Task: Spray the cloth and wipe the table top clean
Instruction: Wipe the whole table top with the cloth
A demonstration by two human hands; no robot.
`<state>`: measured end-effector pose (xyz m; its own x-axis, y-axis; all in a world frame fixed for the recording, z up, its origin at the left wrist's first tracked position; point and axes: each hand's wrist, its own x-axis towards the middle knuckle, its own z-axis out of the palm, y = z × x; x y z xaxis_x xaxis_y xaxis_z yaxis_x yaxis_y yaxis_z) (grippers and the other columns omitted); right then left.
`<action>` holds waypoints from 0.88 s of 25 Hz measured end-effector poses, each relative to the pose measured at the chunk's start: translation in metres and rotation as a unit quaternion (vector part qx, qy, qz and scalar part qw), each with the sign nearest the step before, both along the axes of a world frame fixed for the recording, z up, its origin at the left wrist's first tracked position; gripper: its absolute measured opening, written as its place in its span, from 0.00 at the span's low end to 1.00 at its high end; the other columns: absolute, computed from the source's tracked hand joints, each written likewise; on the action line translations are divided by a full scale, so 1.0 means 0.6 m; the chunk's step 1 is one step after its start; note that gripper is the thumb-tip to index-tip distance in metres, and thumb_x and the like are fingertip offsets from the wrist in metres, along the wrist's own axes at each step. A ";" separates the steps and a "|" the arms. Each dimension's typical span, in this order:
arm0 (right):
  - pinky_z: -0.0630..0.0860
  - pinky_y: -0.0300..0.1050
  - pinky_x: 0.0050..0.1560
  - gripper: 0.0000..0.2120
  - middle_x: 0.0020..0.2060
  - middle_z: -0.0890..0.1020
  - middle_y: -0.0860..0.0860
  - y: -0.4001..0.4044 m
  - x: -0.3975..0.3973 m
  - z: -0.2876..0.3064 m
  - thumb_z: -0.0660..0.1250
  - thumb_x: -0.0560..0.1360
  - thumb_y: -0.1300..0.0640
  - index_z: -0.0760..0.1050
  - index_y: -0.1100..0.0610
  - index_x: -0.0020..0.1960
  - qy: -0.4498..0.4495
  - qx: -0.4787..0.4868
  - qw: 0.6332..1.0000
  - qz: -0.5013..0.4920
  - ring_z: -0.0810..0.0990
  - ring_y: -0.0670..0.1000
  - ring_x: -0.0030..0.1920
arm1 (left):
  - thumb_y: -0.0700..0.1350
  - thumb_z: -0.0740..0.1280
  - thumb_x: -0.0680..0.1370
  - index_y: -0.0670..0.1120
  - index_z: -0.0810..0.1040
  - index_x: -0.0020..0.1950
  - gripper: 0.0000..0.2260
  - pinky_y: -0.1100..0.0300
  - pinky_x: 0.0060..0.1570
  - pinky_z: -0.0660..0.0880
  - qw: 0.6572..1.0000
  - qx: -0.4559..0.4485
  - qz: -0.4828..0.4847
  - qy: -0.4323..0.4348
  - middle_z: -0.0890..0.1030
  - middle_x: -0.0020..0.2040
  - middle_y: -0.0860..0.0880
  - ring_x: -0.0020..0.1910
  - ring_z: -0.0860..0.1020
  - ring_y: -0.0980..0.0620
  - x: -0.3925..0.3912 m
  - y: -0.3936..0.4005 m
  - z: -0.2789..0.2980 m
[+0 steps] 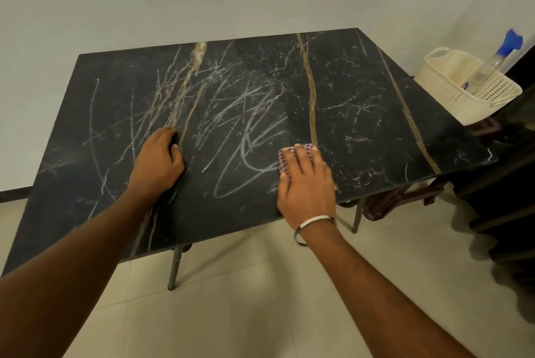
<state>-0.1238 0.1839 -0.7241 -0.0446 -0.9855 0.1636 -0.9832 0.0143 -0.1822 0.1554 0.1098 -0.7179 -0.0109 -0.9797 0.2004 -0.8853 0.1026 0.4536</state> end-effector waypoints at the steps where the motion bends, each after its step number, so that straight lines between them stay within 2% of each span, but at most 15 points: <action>1: 0.54 0.56 0.75 0.25 0.76 0.60 0.51 0.005 0.033 0.000 0.48 0.80 0.48 0.57 0.50 0.76 -0.009 -0.003 1.000 0.011 0.53 0.57 0.77 | 0.41 0.58 0.81 0.38 0.67 0.72 0.19 0.50 0.71 0.62 1.000 0.002 0.004 0.001 0.69 0.71 0.40 0.70 0.67 0.43 0.005 0.001 0.000; 4: 0.56 0.55 0.75 0.24 0.75 0.62 0.51 0.019 0.095 0.001 0.49 0.80 0.48 0.58 0.50 0.76 -0.027 -0.006 0.999 0.039 0.54 0.57 0.77 | 0.42 0.57 0.81 0.39 0.66 0.73 0.20 0.49 0.73 0.61 1.000 0.007 0.005 0.007 0.67 0.73 0.41 0.72 0.65 0.44 0.012 0.006 -0.006; 7: 0.55 0.54 0.75 0.25 0.76 0.60 0.50 0.011 0.070 0.002 0.48 0.81 0.47 0.56 0.49 0.76 -0.005 0.013 0.997 0.074 0.53 0.55 0.77 | 0.43 0.57 0.81 0.41 0.65 0.74 0.21 0.50 0.73 0.61 1.000 0.003 0.012 0.025 0.67 0.73 0.43 0.72 0.64 0.46 0.013 0.007 -0.010; 11: 0.56 0.54 0.75 0.25 0.76 0.60 0.50 -0.011 0.010 0.002 0.49 0.80 0.47 0.57 0.49 0.76 0.017 0.006 1.000 -0.004 0.54 0.54 0.76 | 0.42 0.57 0.80 0.40 0.66 0.74 0.21 0.51 0.74 0.58 0.999 -0.003 0.018 0.037 0.68 0.73 0.42 0.74 0.62 0.46 0.011 0.008 -0.011; 14: 0.55 0.56 0.75 0.25 0.76 0.60 0.51 -0.014 0.034 0.003 0.48 0.79 0.47 0.57 0.49 0.76 0.023 0.008 0.998 -0.051 0.54 0.56 0.76 | 0.42 0.57 0.80 0.41 0.66 0.73 0.21 0.53 0.74 0.57 0.999 -0.009 0.031 0.037 0.68 0.73 0.43 0.74 0.63 0.47 0.010 0.005 -0.016; 18: 0.52 0.56 0.76 0.26 0.77 0.56 0.51 -0.014 0.136 0.006 0.47 0.80 0.46 0.52 0.49 0.77 0.014 0.027 0.999 0.010 0.49 0.57 0.77 | 0.42 0.57 0.80 0.41 0.66 0.74 0.21 0.54 0.73 0.57 0.999 -0.007 0.032 0.042 0.68 0.73 0.43 0.74 0.63 0.48 0.007 0.006 -0.014; 22: 0.54 0.53 0.75 0.25 0.76 0.61 0.49 -0.018 0.134 0.011 0.51 0.80 0.48 0.57 0.48 0.76 0.005 0.014 0.998 0.055 0.53 0.55 0.77 | 0.43 0.57 0.80 0.42 0.66 0.74 0.21 0.54 0.73 0.58 0.999 -0.009 0.028 0.045 0.68 0.73 0.44 0.74 0.63 0.49 0.010 0.005 -0.018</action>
